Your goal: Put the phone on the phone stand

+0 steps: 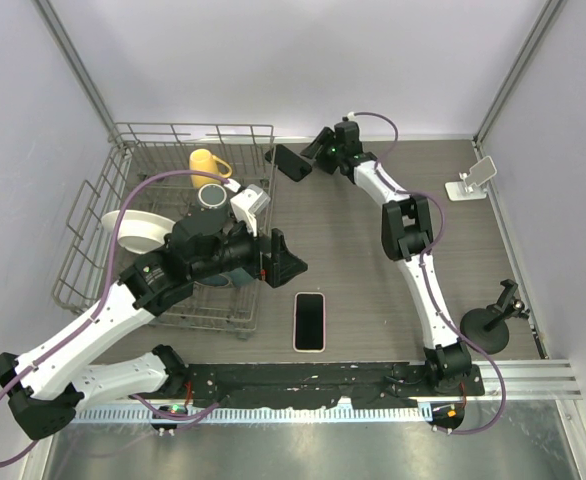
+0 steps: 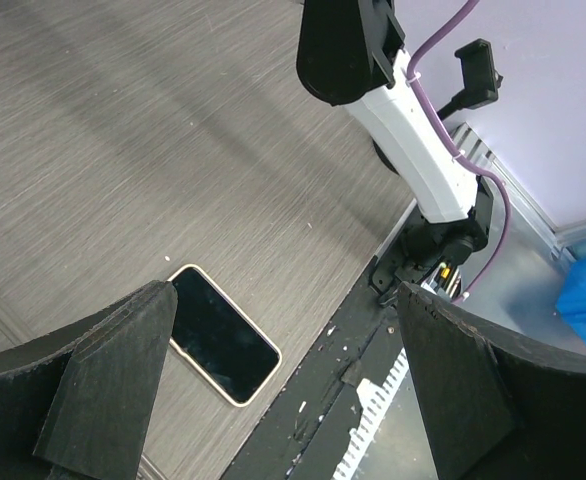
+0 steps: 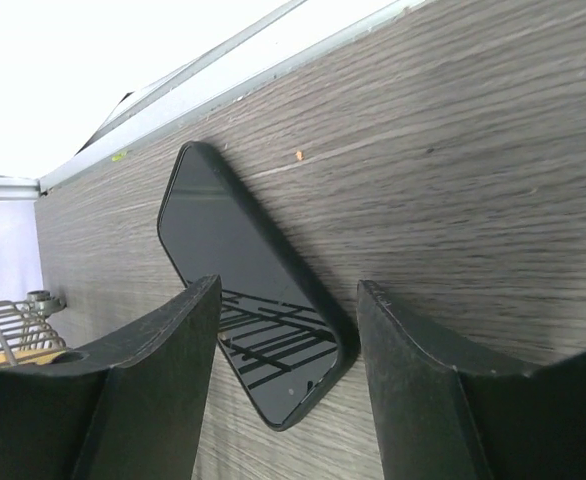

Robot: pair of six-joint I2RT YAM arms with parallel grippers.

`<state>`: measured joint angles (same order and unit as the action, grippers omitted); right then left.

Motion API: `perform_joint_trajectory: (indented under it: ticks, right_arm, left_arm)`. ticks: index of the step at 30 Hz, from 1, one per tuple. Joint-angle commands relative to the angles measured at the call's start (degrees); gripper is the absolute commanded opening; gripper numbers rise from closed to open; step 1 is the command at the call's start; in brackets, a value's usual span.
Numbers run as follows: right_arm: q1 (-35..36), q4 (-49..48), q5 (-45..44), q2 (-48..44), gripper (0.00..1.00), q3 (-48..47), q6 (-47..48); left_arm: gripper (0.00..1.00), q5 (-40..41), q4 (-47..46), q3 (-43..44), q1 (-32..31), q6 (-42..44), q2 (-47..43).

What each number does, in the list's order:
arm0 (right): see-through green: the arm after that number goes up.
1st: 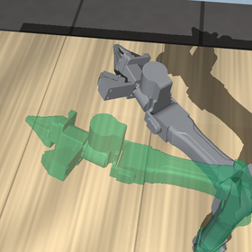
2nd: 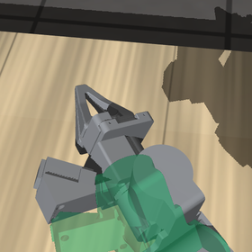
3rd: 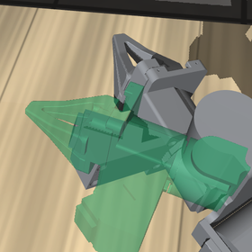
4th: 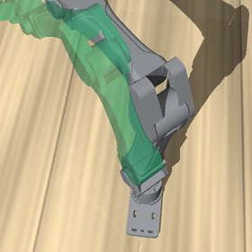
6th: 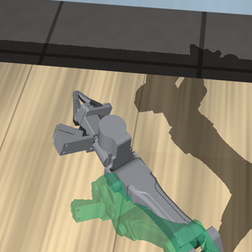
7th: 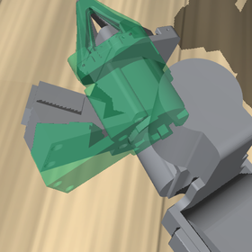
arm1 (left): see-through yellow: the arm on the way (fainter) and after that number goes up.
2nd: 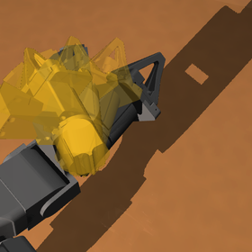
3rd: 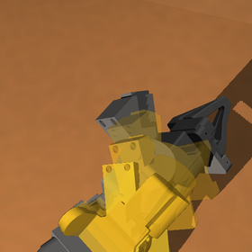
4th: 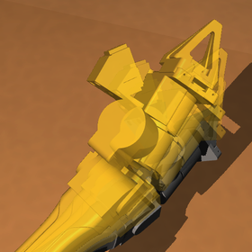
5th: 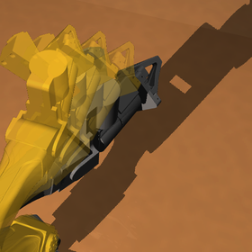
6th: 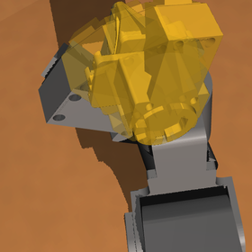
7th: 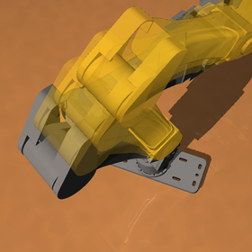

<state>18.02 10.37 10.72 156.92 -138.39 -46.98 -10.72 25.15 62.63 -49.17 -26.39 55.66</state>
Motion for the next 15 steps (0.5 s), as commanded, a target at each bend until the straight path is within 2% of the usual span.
perform_joint_trajectory:
  ticks: [1, 7, 8, 11, 15]
  right_arm:
    - [1.1, -2.3, 3.2, 0.8, 0.60, -1.7, -1.3]
    - [2.6, 2.2, 2.9, 0.8, 0.50, -1.6, 1.7]
    - [3.0, 3.2, 1.6, 0.6, 0.44, -1.4, 2.6]
    - [4.0, 8.6, -2.1, -1.4, 0.35, -0.4, 5.4]
    - [5.3, 13.7, -6.6, -4.5, 0.30, 1.1, 9.7]
  left_arm:
    - [0.96, -0.6, -2.1, 0.4, -0.2, 0.2, -0.5]
    - [0.96, -0.2, -1.9, 0.3, -0.2, 0.0, -1.3]
    - [0.96, -0.3, -1.8, 0.2, -0.2, -0.1, -1.5]
    - [0.96, -0.1, -1.7, 0.0, -0.3, -0.1, -1.8]
    - [0.96, -0.4, -1.9, 0.1, -0.3, -0.2, -1.9]
